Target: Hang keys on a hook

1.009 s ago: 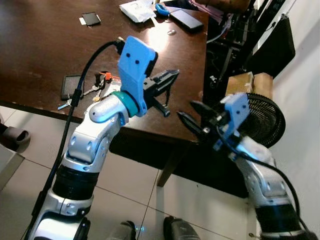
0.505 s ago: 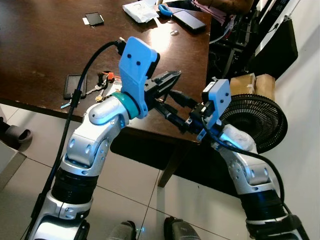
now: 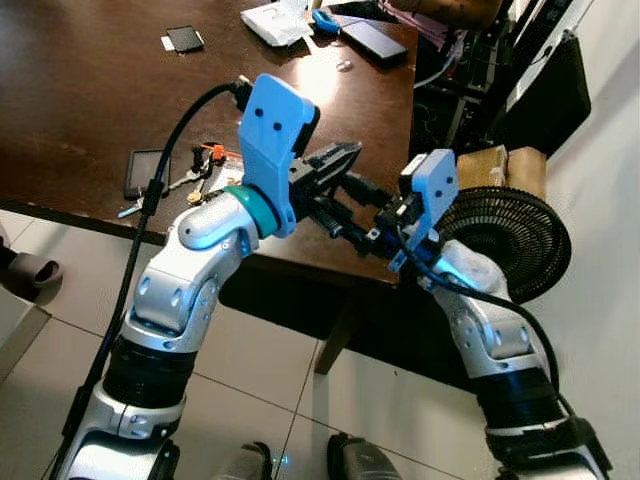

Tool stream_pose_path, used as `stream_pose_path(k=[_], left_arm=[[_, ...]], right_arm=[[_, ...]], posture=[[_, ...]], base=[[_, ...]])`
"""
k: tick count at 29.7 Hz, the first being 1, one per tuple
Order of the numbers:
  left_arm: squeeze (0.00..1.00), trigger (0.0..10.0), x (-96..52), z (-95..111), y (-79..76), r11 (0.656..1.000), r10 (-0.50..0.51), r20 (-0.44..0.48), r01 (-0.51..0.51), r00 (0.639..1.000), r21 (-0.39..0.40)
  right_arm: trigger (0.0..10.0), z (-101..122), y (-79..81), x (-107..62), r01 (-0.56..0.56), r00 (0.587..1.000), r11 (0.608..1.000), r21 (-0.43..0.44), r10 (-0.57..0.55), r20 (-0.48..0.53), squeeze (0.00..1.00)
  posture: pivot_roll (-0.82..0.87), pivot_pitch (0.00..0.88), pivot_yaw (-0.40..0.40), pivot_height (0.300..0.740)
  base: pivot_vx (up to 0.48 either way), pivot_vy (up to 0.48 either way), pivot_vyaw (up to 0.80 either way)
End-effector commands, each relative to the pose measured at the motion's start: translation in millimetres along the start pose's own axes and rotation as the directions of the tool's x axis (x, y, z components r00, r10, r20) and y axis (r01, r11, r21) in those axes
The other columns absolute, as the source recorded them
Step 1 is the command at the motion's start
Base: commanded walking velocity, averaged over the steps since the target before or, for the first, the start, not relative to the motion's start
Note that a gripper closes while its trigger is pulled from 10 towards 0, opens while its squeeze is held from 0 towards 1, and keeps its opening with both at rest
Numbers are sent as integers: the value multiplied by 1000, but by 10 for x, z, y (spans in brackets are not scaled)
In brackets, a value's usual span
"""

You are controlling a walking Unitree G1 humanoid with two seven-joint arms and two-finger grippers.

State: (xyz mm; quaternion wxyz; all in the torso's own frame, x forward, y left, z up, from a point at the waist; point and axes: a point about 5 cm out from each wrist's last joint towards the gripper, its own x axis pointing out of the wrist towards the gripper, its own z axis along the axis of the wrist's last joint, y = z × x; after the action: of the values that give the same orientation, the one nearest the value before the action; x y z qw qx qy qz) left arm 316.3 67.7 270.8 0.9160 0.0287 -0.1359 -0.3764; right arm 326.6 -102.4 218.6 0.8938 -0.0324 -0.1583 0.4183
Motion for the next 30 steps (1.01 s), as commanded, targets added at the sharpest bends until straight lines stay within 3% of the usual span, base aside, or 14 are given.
stream_pose_path(k=[1,24,25,30], left_arm=[[0,10000,3,-13,-20,1000,-8,-8,7,1000,-10],[0,10000,-4,-39,11,1000,17,-20,-18,1000,-11],[0,10000,0,-24,18,1000,29,-6,-29,1000,0],[4,10000,4,-3,21,1000,30,12,-30,999,9]], right_arm=[[0,-17,-7,-7,5,1000,1000,2,-5,1,0],[0,-48,-20,-93,5,1000,999,36,-5,5,0],[10000,-8,2,-124,0,1000,999,47,-1,27,0],[10000,33,36,-141,-8,999,998,59,6,49,0]], posture=[[13,121,13,740],[12,128,14,740],[12,128,14,740],[10,130,14,740]], base=[[0,0,0],[0,0,0],[0,0,0],[0,0,0]])
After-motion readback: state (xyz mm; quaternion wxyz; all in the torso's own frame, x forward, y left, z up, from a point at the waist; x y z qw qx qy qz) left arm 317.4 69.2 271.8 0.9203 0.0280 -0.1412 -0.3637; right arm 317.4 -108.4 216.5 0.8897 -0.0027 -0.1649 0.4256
